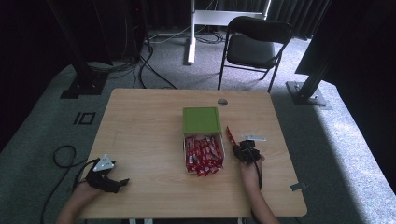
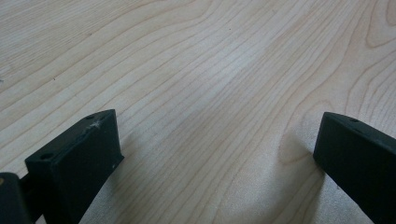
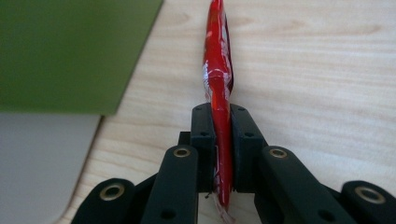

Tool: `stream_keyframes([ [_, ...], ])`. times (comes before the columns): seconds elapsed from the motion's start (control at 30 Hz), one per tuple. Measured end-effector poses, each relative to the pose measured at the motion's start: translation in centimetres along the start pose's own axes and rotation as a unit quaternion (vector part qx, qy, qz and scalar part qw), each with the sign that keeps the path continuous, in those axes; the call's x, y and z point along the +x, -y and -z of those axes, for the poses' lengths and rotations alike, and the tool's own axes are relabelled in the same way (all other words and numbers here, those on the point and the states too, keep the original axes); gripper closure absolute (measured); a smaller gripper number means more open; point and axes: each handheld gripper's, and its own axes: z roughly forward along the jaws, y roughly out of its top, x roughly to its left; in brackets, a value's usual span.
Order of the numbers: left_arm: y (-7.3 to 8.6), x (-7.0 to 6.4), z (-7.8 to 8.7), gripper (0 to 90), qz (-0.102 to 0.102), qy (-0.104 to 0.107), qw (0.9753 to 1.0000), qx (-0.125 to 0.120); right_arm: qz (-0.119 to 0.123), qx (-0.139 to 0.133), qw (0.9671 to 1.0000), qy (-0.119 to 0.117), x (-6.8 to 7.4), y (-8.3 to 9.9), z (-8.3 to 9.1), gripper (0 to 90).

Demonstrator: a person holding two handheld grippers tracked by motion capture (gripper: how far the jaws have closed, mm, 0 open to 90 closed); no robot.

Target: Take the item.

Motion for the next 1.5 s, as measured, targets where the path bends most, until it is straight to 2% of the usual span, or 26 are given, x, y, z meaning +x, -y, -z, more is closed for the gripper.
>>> stream_keyframes([
  [0.1, 0.0, 0.0, 0.0, 1.6, 0.000, 0.000, 1.0000, 0.000, 0.008, 0.004, 1.0000, 0.002, 0.2, 0.1, -0.1, 80.9],
  [0.2, 0.0, 0.0, 0.0, 1.6, 0.000, 0.000, 1.0000, 0.000, 0.011, -0.003, 0.9999, 0.005, 0.2, 0.0, -0.2, 63.4],
  [0.27, 0.0, 0.0, 0.0, 1.5, 0.000, 0.000, 1.0000, 0.000, 0.011, -0.003, 0.9999, 0.009, 0.2, 0.0, -0.2, 58.6],
  [0.4, 0.0, 0.0, 0.0, 1.5, 0.000, 0.000, 1.0000, 0.000, 0.008, -0.006, 0.9999, 0.001, 0.0, 0.0, -0.1, 48.1],
  [0.6, 0.0, 0.0, 0.0, 1.5, 0.000, 0.000, 1.0000, 0.000, 0.025, -0.015, 0.9995, -0.009, -0.3, -0.5, 1.0, 37.9],
  [0.7, 0.0, 0.0, 0.0, 1.5, 0.000, 0.000, 1.0000, 0.000, 0.021, -0.018, 0.9995, -0.015, -0.7, -0.4, 1.5, 30.1],
  [0.83, 0.0, 0.0, 0.0, 1.5, 0.000, 0.000, 1.0000, 0.000, 0.019, -0.021, 0.9995, -0.014, -1.2, -0.3, 2.1, 25.6],
  [0.9, 0.0, 0.0, 0.0, 1.5, 0.000, 0.000, 1.0000, 0.000, 0.019, -0.027, 0.9994, -0.001, -1.7, -0.1, 2.4, 20.8],
  [1.1, 0.0, 0.0, 0.0, 1.5, 0.000, 0.000, 1.0000, 0.000, 0.007, -0.034, 0.9993, 0.015, -3.0, 0.6, 3.3, 14.8],
  [1.2, 0.0, 0.0, 0.0, 1.5, 0.000, 0.000, 1.0000, 0.000, 0.002, -0.019, 0.9998, 0.009, -3.7, 1.0, 3.6, 14.8],
  [1.3, 0.0, 0.0, 0.0, 1.5, 0.000, 0.000, 1.0000, 0.000, 0.006, -0.016, 0.9998, 0.005, -4.1, 1.4, 3.9, 14.9],
  [1.5, 0.0, 0.0, 0.0, 1.5, 0.001, 0.000, 1.0000, 0.000, 0.012, -0.020, 0.9995, 0.023, -4.8, 2.1, 4.7, 14.7],
])
